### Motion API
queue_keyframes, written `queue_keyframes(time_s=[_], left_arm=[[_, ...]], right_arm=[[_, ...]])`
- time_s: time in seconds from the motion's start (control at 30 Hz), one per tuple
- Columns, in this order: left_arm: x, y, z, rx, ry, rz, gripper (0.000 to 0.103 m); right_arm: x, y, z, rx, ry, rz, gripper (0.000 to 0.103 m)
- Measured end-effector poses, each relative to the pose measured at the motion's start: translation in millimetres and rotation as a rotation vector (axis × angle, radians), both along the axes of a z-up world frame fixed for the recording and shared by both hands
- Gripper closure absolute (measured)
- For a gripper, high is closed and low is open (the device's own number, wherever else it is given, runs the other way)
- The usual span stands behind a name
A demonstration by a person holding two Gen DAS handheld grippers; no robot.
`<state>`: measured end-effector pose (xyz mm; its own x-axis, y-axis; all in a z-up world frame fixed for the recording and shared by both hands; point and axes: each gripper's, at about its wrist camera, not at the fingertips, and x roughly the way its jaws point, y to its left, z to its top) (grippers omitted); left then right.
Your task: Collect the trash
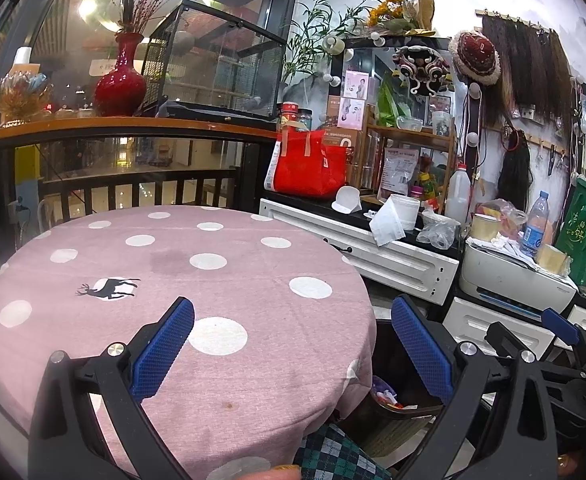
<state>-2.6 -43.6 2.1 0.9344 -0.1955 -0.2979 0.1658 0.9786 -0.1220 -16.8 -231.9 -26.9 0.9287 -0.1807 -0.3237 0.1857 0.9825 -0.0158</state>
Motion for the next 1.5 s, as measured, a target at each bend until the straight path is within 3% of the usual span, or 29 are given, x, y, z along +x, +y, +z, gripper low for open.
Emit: queue_keyframes(time_s=[1.5], left_arm=[[7.1,9.2,1.8,0.009,0.039,0.017,0.006]], right_arm=[[1.2,-2.0,-4.8,0.010,0.018,-0.008,0.006]])
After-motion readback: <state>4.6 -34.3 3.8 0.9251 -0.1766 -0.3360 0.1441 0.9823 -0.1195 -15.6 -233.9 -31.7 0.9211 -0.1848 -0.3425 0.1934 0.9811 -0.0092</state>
